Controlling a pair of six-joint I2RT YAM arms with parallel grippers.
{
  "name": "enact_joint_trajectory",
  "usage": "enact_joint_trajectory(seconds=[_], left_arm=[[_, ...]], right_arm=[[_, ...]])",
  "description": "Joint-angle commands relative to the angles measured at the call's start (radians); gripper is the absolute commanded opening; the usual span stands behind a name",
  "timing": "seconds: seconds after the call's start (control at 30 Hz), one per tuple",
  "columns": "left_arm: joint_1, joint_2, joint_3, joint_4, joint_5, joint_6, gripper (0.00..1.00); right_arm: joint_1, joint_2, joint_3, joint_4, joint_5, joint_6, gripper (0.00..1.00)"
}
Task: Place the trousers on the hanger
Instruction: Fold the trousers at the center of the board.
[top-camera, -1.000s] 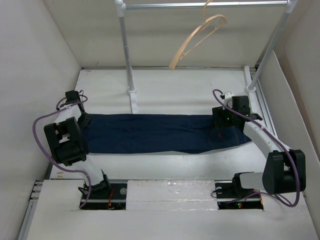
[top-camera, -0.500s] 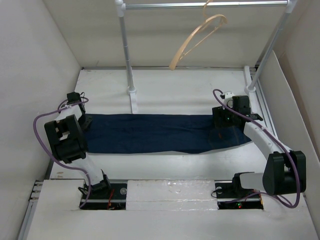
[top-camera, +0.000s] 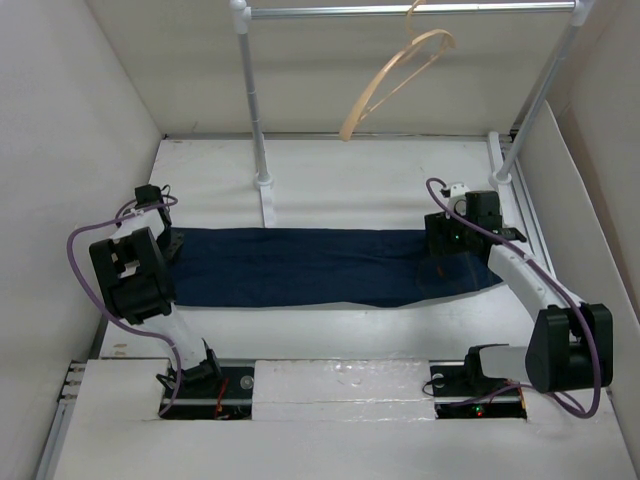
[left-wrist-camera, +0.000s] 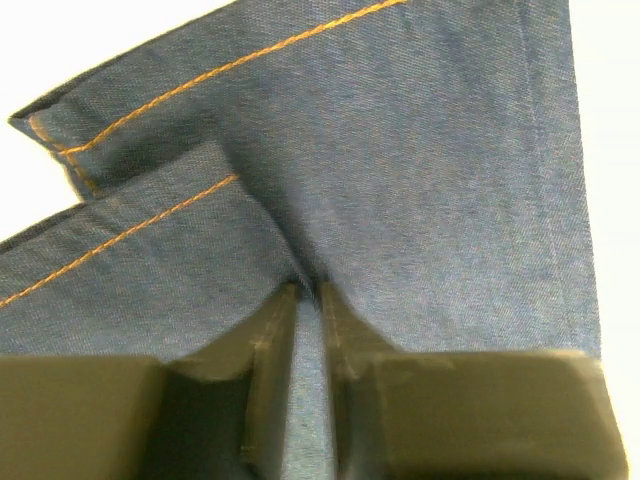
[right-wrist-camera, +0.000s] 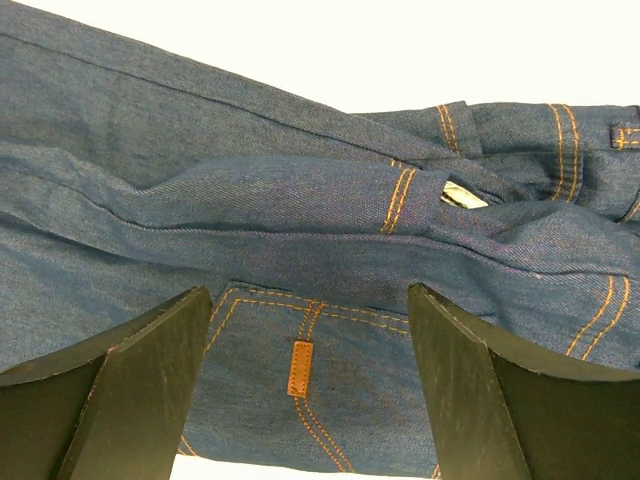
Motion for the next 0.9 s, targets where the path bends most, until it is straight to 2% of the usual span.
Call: enact_joint_trajectory(seconds=[0.0, 0.03, 0.3, 0.4, 0.43, 0.7, 0.87], left_arm=[[0.002, 0.049, -0.003, 0.001, -0.008, -0.003, 0.06], [0.002, 0.047, 0.002, -0.003, -0.008, -0.006, 0.0], [-0.018, -0.017, 0.003, -0.051, -0.037, -0.004, 0.0], [-0.018, -0.086, 0.002, -0.074, -0.033, 0.005, 0.0], [-0.018, -0.155, 0.011, -0.085, -0.018, 0.017, 0.0], [-0.018, -0.332, 0.052, -0.125, 0.021, 0.022, 0.0], [-0.018, -0.28, 0.127, -0.134, 0.025, 0.025, 0.0]], right_arm=[[-0.004, -0.038, 0.029, 0.019, -0.017, -0.009, 0.84], [-0.004, -0.041, 0.028, 0.02, -0.017, -0.01, 0.84], [-0.004, -0.037, 0.026, 0.025, -0.018, -0.01, 0.85], [-0.004, -0.041, 0.017, 0.028, -0.021, -0.01, 0.85], [-0.004, -0.044, 0.014, 0.027, -0.026, -0.009, 0.85], [-0.004, -0.057, 0.018, 0.011, -0.02, -0.009, 0.85], [-0.022, -0.046, 0.044, -0.001, -0.017, -0.002, 0.85]])
